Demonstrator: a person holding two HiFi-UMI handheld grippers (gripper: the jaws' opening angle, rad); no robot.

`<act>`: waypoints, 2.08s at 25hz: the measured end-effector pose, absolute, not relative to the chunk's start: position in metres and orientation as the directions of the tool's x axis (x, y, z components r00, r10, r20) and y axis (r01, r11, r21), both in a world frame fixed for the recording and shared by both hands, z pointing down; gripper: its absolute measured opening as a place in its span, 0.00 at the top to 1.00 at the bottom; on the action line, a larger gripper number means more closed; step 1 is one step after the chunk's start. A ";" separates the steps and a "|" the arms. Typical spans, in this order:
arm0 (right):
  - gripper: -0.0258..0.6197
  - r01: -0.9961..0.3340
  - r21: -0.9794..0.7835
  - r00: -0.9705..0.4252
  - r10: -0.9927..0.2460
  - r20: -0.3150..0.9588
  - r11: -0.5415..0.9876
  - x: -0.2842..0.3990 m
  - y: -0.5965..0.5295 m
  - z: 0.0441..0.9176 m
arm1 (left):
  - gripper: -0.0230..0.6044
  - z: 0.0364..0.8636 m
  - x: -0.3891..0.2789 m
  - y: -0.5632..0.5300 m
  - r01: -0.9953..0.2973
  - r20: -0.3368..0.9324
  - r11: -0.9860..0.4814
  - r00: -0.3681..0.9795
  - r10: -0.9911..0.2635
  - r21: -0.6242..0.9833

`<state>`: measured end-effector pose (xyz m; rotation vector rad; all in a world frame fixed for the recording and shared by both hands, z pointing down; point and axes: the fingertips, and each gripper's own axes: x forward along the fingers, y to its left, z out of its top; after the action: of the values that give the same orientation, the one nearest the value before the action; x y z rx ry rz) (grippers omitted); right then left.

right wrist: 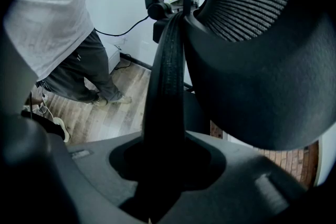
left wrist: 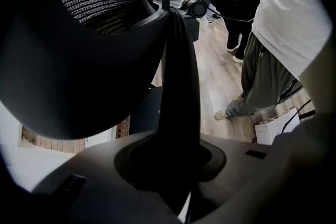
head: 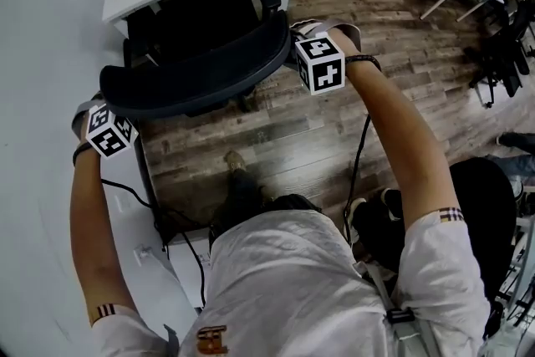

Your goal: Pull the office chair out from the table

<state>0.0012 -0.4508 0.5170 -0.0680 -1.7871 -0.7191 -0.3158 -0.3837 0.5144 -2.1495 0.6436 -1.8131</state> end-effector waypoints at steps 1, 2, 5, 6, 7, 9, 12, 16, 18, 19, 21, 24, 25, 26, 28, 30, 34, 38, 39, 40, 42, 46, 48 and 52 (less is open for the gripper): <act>0.76 0.395 0.433 -0.349 -0.304 0.887 0.810 0.002 -0.443 0.517 | 0.81 0.515 -0.314 -0.377 -0.168 0.865 -0.869 0.125 -0.487 -0.465; 0.76 0.396 0.433 -0.349 -0.304 0.886 0.809 0.003 -0.436 0.518 | 0.81 0.516 -0.313 -0.370 -0.168 0.864 -0.869 0.126 -0.487 -0.466; 0.76 0.400 0.441 -0.353 -0.309 0.883 0.803 0.008 -0.420 0.518 | 0.81 0.515 -0.308 -0.351 -0.172 0.862 -0.866 0.126 -0.492 -0.469; 0.76 0.400 0.442 -0.354 -0.310 0.883 0.803 0.009 -0.415 0.517 | 0.81 0.515 -0.307 -0.347 -0.173 0.862 -0.866 0.127 -0.491 -0.469; 0.76 0.400 0.442 -0.353 -0.310 0.883 0.803 0.010 -0.410 0.516 | 0.81 0.515 -0.305 -0.342 -0.173 0.862 -0.867 0.128 -0.490 -0.467; 0.76 0.395 0.437 -0.350 -0.307 0.885 0.808 0.014 -0.400 0.517 | 0.81 0.514 -0.302 -0.332 -0.171 0.864 -0.870 0.131 -0.486 -0.463; 0.76 0.393 0.433 -0.349 -0.304 0.887 0.811 0.015 -0.383 0.517 | 0.81 0.514 -0.303 -0.317 -0.168 0.868 -0.873 0.130 -0.480 -0.458; 0.76 0.388 0.435 -0.347 -0.308 0.886 0.813 0.017 -0.364 0.518 | 0.81 0.514 -0.301 -0.299 -0.165 0.866 -0.872 0.132 -0.483 -0.461; 0.76 0.386 0.434 -0.347 -0.308 0.886 0.814 0.020 -0.354 0.518 | 0.81 0.513 -0.298 -0.290 -0.163 0.865 -0.872 0.135 -0.484 -0.462; 0.76 0.385 0.433 -0.346 -0.307 0.886 0.815 0.022 -0.348 0.518 | 0.81 0.513 -0.296 -0.285 -0.162 0.865 -0.872 0.136 -0.484 -0.462; 0.76 0.382 0.431 -0.344 -0.308 0.887 0.817 0.024 -0.336 0.517 | 0.81 0.513 -0.294 -0.274 -0.159 0.864 -0.872 0.136 -0.484 -0.463; 0.76 0.378 0.430 -0.341 -0.308 0.888 0.820 0.026 -0.317 0.517 | 0.81 0.513 -0.292 -0.256 -0.157 0.864 -0.872 0.138 -0.484 -0.463; 0.76 0.377 0.429 -0.341 -0.308 0.888 0.821 0.027 -0.311 0.517 | 0.81 0.513 -0.291 -0.250 -0.157 0.863 -0.872 0.140 -0.485 -0.464; 0.76 0.376 0.429 -0.341 -0.308 0.888 0.821 0.028 -0.304 0.516 | 0.81 0.512 -0.289 -0.243 -0.156 0.862 -0.871 0.142 -0.487 -0.466; 0.76 0.372 0.429 -0.340 -0.310 0.888 0.823 0.032 -0.290 0.515 | 0.81 0.510 -0.286 -0.231 -0.153 0.861 -0.871 0.143 -0.487 -0.467; 0.76 0.366 0.427 -0.336 -0.311 0.889 0.827 0.036 -0.275 0.515 | 0.81 0.510 -0.283 -0.217 -0.150 0.862 -0.872 0.144 -0.485 -0.466; 0.76 0.367 0.423 -0.334 -0.307 0.891 0.828 0.042 -0.243 0.513 | 0.81 0.509 -0.279 -0.186 -0.146 0.862 -0.872 0.147 -0.486 -0.467; 0.76 0.369 0.429 -0.341 -0.310 0.888 0.825 0.048 -0.212 0.509 | 0.81 0.514 -0.275 -0.152 -0.164 0.874 -0.882 0.144 -0.464 -0.441; 0.76 0.366 0.431 -0.343 -0.310 0.886 0.825 0.049 -0.204 0.509 | 0.81 0.517 -0.274 -0.144 -0.169 0.877 -0.885 0.144 -0.458 -0.434; 0.76 0.362 0.433 -0.346 -0.312 0.885 0.825 0.050 -0.196 0.508 | 0.81 0.517 -0.272 -0.137 -0.168 0.877 -0.885 0.145 -0.458 -0.435; 0.76 0.355 0.436 -0.346 -0.317 0.883 0.827 0.053 -0.183 0.507 | 0.81 0.515 -0.268 -0.126 -0.159 0.872 -0.882 0.148 -0.466 -0.444; 0.76 0.353 0.435 -0.345 -0.317 0.884 0.828 0.058 -0.158 0.508 | 0.81 0.517 -0.265 -0.099 -0.165 0.877 -0.885 0.144 -0.458 -0.435; 0.76 0.354 0.432 -0.341 -0.316 0.885 0.830 0.064 -0.148 0.509 | 0.81 0.514 -0.260 -0.090 -0.159 0.875 -0.883 0.144 -0.463 -0.441; 0.76 0.356 0.434 -0.348 -0.314 0.883 0.827 0.067 -0.129 0.509 | 0.81 0.508 -0.250 -0.073 -0.145 0.866 -0.876 0.145 -0.479 -0.460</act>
<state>0.0669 -0.1291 0.5091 -0.0320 -1.7993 -0.6886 -0.2496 -0.0734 0.5080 -2.1577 0.6075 -1.7948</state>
